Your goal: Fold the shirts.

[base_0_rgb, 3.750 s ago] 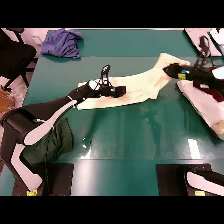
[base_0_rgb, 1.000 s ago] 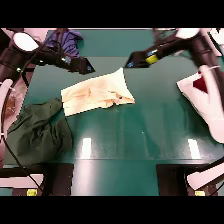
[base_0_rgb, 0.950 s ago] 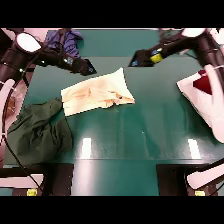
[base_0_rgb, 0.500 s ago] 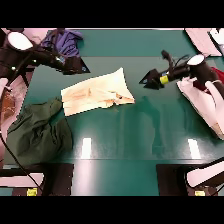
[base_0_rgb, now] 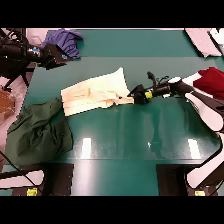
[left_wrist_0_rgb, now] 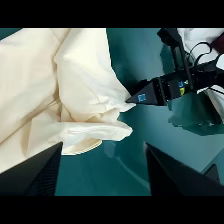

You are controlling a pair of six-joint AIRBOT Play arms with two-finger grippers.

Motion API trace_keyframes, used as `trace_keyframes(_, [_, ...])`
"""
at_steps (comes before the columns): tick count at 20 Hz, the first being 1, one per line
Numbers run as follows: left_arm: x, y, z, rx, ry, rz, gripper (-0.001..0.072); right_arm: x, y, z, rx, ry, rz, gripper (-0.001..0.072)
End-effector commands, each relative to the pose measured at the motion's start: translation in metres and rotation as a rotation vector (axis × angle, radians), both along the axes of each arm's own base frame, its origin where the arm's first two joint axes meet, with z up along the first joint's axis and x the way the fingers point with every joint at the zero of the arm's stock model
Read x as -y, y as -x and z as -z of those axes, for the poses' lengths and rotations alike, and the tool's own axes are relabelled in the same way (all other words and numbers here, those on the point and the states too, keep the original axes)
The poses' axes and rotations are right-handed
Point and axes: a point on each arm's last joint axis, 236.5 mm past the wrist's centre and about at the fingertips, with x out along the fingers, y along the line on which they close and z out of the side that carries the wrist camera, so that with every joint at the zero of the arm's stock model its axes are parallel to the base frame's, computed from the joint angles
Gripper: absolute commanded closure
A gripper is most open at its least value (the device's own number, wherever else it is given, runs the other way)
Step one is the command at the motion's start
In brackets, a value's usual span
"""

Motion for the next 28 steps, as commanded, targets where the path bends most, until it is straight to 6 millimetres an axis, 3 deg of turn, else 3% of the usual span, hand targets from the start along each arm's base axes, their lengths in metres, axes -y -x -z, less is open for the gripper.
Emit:
trace_keyframes(1, [-0.004, 0.000, -0.003, 0.008, 0.003, -0.005, 0.0092, -0.031, -0.008, -0.005, 0.039, -0.065, 0.028, 0.0346])
trace_keyframes(2, [-0.004, -0.001, -0.003, 0.009, 0.003, -0.005, 0.0092, -0.038, -0.016, -0.018, 0.072, -0.104, 0.041, 0.0529])
trace_keyframes(4, [-0.004, -0.001, -0.003, 0.011, 0.002, -0.006, 0.0092, -0.057, -0.031, -0.063, 0.160, -0.192, 0.030, 0.0682])
trace_keyframes(8, [-0.006, -0.005, -0.005, 0.029, 0.001, -0.017, 0.0093, -0.111, -0.035, -0.179, 0.419, -0.259, -0.059, 0.0691])
trace_keyframes(9, [-0.006, -0.006, -0.005, 0.033, 0.001, -0.019, 0.0092, -0.126, -0.033, -0.201, 0.463, -0.260, -0.079, 0.0690])
trace_keyframes(11, [-0.005, -0.005, -0.005, 0.030, 0.002, -0.014, 0.0092, -0.163, -0.024, -0.226, 0.514, -0.258, -0.120, 0.0691])
trace_keyframes(13, [-0.004, -0.004, -0.005, 0.026, 0.005, -0.011, 0.0093, -0.207, -0.012, -0.228, 0.516, -0.278, -0.156, 0.0690])
trace_keyframes(15, [-0.004, -0.003, -0.005, 0.021, 0.009, -0.008, 0.0093, -0.250, -0.011, -0.205, 0.495, -0.287, -0.143, 0.0691])
trace_keyframes(17, [0.001, 0.003, -0.007, 0.009, 0.028, 0.014, 0.0093, -0.282, -0.029, -0.176, 0.474, -0.298, -0.051, 0.0690])
trace_keyframes(20, [0.006, 0.009, -0.008, -0.007, 0.046, 0.040, 0.0093, -0.303, -0.054, -0.150, 0.399, -0.434, 0.116, 0.0690])
trace_keyframes(24, [0.005, 0.005, -0.010, 0.004, 0.047, 0.026, 0.0093, -0.307, -0.036, -0.143, 0.245, -0.636, 0.098, 0.0679])
trace_keyframes(25, [0.004, 0.004, -0.010, 0.008, 0.049, 0.022, 0.0093, -0.308, -0.028, -0.145, 0.227, -0.657, 0.065, 0.0573])
trace_keyframes(26, [0.005, 0.004, -0.011, 0.008, 0.050, 0.022, 0.0093, -0.306, -0.023, -0.149, 0.217, -0.677, 0.040, 0.0374])
trace_keyframes(27, [0.005, 0.004, -0.011, 0.008, 0.050, 0.022, 0.0093, -0.300, -0.021, -0.155, 0.215, -0.702, 0.012, 0.0290])
trace_keyframes(28, [0.005, 0.004, -0.011, 0.008, 0.050, 0.022, 0.0094, -0.291, -0.019, -0.165, 0.239, -0.732, -0.020, 0.0259])
